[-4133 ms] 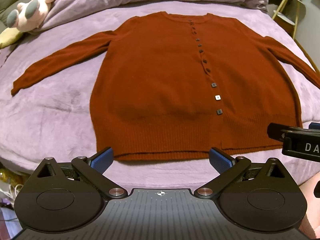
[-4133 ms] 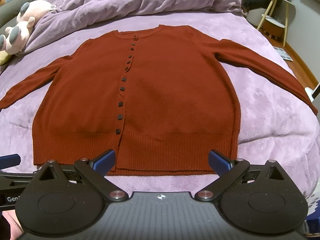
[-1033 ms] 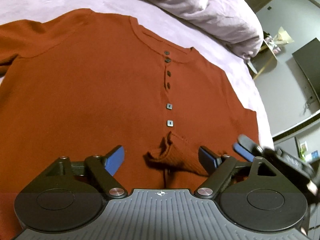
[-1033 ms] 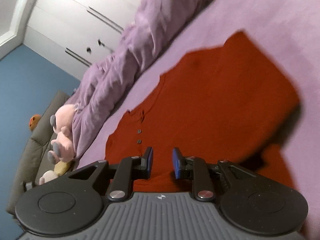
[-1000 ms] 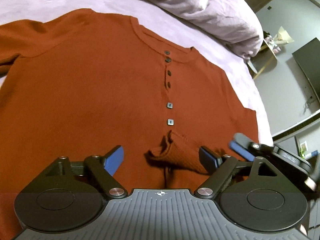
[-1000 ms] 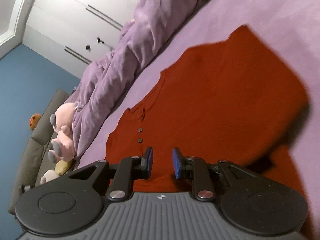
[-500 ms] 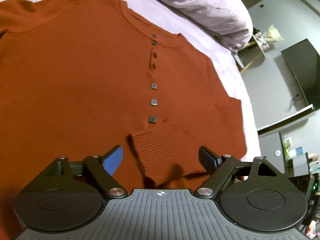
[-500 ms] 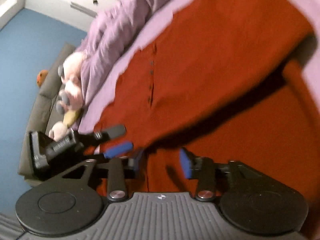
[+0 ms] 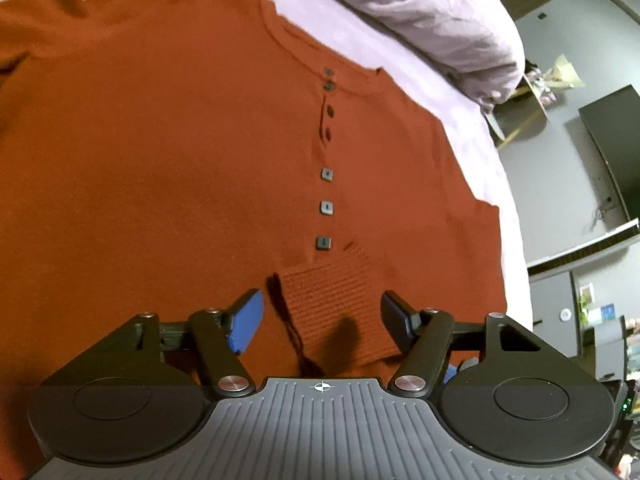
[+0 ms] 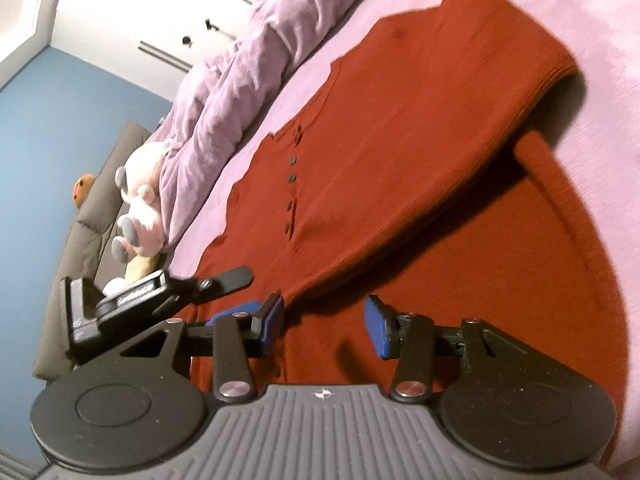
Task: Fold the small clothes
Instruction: 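Grasp the other sleeve cuff with the left tool, then lift and fold the held sleeve across the body, open left tool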
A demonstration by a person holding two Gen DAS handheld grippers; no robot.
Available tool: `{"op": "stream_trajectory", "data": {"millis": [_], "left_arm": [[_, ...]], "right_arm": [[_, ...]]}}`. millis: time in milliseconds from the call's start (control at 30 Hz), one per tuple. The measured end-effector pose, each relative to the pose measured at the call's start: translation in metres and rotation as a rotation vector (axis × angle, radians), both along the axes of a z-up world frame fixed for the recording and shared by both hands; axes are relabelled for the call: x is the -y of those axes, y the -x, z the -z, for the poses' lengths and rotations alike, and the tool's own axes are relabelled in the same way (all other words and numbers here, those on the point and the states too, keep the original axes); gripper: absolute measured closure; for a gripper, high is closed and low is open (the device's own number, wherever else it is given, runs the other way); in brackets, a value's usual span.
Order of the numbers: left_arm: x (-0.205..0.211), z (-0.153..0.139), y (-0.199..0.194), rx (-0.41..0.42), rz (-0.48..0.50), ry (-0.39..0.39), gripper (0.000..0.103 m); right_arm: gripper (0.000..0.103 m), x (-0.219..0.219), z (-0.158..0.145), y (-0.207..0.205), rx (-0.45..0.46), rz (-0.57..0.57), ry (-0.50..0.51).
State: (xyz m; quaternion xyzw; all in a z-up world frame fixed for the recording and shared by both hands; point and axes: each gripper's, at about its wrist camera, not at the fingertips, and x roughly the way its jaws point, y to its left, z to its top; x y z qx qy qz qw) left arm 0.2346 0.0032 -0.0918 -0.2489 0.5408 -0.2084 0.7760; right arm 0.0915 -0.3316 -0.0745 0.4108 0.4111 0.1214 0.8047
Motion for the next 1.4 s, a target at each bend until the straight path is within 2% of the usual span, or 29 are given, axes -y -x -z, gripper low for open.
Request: {"op": "stream_trajectory", "data": {"millis": [33,67,167,267,367,467,533,600,700,800,867,900,1000,1133,1267,1333,1400], "left_arm": [[0.001,0.003,-0.002,-0.005,-0.006,0.013,0.034],[0.002,0.004,-0.004,-0.004,-0.011,0.023,0.04],[0.007,0.004,-0.009,0.003,-0.023,-0.009,0.096],[0.004,-0.004,-0.014,0.03,-0.028,0.012,0.095],[0.005,-0.027,-0.019,0.131,0.012,-0.049,0.096],[-0.001,-0.056,-0.029,0.263,0.009,-0.15,0.096],[-0.01,-0.074,-0.037,0.371,-0.02,-0.247,0.096],[-0.022,-0.082,-0.047,0.435,-0.057,-0.326,0.096],[-0.037,-0.072,-0.061,0.429,-0.084,-0.4,0.096],[-0.043,-0.054,-0.07,0.364,-0.082,-0.395,0.096],[-0.045,-0.042,-0.072,0.355,-0.074,-0.421,0.096],[-0.046,-0.039,-0.072,0.36,-0.075,-0.44,0.096],[-0.047,-0.036,-0.079,0.38,-0.085,-0.455,0.096],[-0.046,-0.054,-0.083,0.479,-0.096,-0.483,0.096],[-0.045,-0.067,-0.095,0.572,-0.125,-0.549,0.096],[-0.047,-0.064,-0.1,0.581,-0.127,-0.57,0.096],[-0.049,-0.057,-0.101,0.563,-0.122,-0.571,0.096]], "right_arm": [[0.059,0.001,0.001,-0.002,0.001,0.018,-0.009],[0.059,0.004,0.001,-0.002,0.004,0.036,-0.011],[0.059,0.009,-0.001,-0.001,0.013,0.084,0.053],[0.059,0.016,-0.002,0.001,0.01,0.116,0.118],[0.059,0.025,-0.003,0.001,0.01,0.146,0.172],[0.059,0.035,-0.006,0.0,0.017,0.208,0.241],[0.059,0.041,-0.008,-0.002,0.02,0.252,0.303],[0.059,0.046,-0.008,-0.004,0.018,0.284,0.343],[0.059,0.048,-0.009,-0.011,0.008,0.274,0.336],[0.057,0.045,-0.021,-0.021,0.089,0.226,0.308],[0.047,0.04,-0.031,-0.036,0.12,0.225,0.363],[0.046,0.037,-0.034,-0.046,0.127,0.217,0.407],[0.046,0.031,-0.034,-0.088,0.119,0.189,0.543],[0.046,0.03,-0.024,-0.138,0.069,0.182,0.642],[0.046,0.032,-0.006,-0.17,0.004,0.161,0.637],[0.046,0.03,0.0,-0.176,-0.015,0.146,0.632],[0.052,0.024,0.002,-0.179,-0.006,0.133,0.646]]}}
